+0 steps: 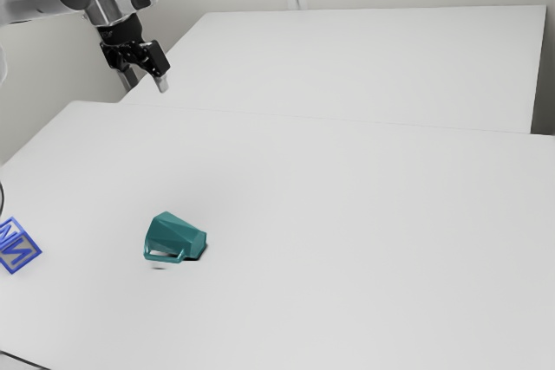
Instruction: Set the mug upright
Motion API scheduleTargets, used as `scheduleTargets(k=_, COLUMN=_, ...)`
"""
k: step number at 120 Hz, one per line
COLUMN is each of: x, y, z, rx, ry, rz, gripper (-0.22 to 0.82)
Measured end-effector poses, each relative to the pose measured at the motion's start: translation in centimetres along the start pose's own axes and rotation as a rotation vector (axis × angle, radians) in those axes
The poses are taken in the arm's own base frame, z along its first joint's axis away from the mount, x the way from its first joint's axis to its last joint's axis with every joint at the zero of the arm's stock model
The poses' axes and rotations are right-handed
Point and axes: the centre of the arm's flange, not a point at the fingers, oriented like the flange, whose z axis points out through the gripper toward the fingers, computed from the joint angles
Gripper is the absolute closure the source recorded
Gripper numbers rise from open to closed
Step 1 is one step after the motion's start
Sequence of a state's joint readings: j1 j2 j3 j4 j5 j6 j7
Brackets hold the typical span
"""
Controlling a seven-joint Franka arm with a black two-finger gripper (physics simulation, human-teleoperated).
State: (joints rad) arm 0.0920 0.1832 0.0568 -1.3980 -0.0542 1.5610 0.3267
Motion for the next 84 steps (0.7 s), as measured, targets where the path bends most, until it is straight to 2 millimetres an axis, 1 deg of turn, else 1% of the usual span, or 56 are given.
scheduleTargets(k=24, x=-0.2, y=0.1, z=-0.3, rx=-0.004, ry=-0.001, rz=0.000, gripper=0.00)
scheduleTargets(k=40, x=-0.7, y=0.2, z=0.1, rx=-0.011, ry=-0.015, rz=0.000, gripper=0.00)
scheduleTargets(k=54, x=-2.5, y=0.7, z=0.5, rx=-0.036, ry=-0.033, rz=-0.003, gripper=0.00)
scheduleTargets(k=60, x=-3.4, y=0.7, z=1.4, rx=-0.075, ry=-0.047, rz=-0.015, gripper=0.00)
scheduleTargets(k=69, x=-6.0, y=-0.7, z=3.8, rx=-0.188, ry=-0.069, rz=-0.069, gripper=0.00)
scheduleTargets(k=84, x=-9.2, y=-5.0, z=7.4, rx=-0.353, ry=-0.070, rz=-0.174, gripper=0.00)
